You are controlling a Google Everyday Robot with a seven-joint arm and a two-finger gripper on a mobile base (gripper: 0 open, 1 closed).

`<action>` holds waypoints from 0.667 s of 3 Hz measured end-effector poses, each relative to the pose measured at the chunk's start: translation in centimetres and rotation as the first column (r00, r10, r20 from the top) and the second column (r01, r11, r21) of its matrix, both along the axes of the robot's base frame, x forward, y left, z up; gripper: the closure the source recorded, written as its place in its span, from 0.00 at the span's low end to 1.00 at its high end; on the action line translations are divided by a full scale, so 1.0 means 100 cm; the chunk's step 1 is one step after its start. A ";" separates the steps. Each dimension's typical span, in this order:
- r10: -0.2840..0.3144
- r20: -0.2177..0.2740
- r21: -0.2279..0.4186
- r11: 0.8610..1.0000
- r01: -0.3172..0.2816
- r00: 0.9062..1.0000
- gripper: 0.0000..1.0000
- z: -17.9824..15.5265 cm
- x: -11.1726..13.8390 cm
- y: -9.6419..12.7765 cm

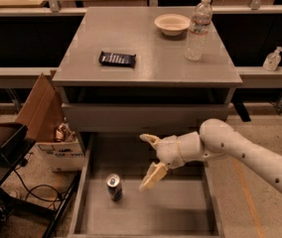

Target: Place redbull can into middle drawer

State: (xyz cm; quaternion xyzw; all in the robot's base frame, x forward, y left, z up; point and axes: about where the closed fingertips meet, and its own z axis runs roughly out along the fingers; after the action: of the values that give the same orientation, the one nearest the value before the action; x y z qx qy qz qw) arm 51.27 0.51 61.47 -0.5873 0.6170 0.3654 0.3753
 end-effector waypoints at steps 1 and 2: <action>0.076 -0.027 -0.017 0.997 -0.077 0.997 0.00 0.009 -0.022 -0.001; 0.076 -0.027 -0.017 0.997 -0.077 0.997 0.00 0.009 -0.022 -0.001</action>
Offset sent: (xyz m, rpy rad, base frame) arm -0.0211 -0.0027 0.0117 -0.0233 0.0214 0.0737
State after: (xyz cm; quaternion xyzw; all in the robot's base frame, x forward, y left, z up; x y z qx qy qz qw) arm 49.06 0.37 62.38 -0.6092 0.6022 0.3814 0.3476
